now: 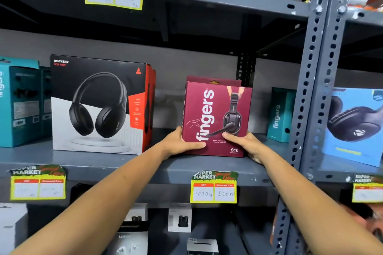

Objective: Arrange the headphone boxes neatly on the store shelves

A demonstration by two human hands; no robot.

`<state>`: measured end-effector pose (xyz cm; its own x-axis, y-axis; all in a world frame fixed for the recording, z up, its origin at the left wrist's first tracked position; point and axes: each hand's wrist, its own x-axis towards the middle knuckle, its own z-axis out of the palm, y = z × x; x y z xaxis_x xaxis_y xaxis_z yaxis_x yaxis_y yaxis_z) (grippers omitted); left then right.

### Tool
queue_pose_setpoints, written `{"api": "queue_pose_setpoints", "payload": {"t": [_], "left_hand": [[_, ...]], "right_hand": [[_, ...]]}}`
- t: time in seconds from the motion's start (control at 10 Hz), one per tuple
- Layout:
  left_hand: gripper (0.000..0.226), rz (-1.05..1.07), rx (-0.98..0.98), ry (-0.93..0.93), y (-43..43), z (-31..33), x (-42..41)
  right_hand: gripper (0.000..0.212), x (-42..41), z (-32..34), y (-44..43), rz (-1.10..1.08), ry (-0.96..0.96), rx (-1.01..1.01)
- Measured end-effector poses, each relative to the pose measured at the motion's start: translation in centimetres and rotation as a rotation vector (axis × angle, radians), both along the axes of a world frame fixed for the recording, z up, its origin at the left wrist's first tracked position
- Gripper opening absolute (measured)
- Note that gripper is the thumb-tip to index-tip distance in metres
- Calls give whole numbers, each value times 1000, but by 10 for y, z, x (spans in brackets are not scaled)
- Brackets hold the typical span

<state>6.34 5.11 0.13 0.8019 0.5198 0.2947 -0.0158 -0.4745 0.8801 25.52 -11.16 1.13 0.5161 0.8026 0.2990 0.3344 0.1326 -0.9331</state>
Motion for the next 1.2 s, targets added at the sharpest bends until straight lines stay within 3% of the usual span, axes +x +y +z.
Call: {"api": "queue_pose_setpoints", "payload": {"t": [0.2, 0.5, 0.7, 0.9, 1.2], "left_hand": [[98, 62, 71, 10, -2, -3, -6], [87, 136, 159, 36, -7, -2, -13], [89, 157, 187, 42, -7, -1, -13], [107, 206, 144, 76, -8, 0, -15], [119, 248, 212, 162, -29, 0, -52]], "right_hand": [[93, -4, -6, -5, -49, -108, 40], [65, -9, -4, -8, -66, -152, 23], [82, -3, -6, -5, -40, -142, 38], [98, -2, -7, -4, -44, -144, -2], [138, -23, -3, -27, -247, -210, 5]]}}
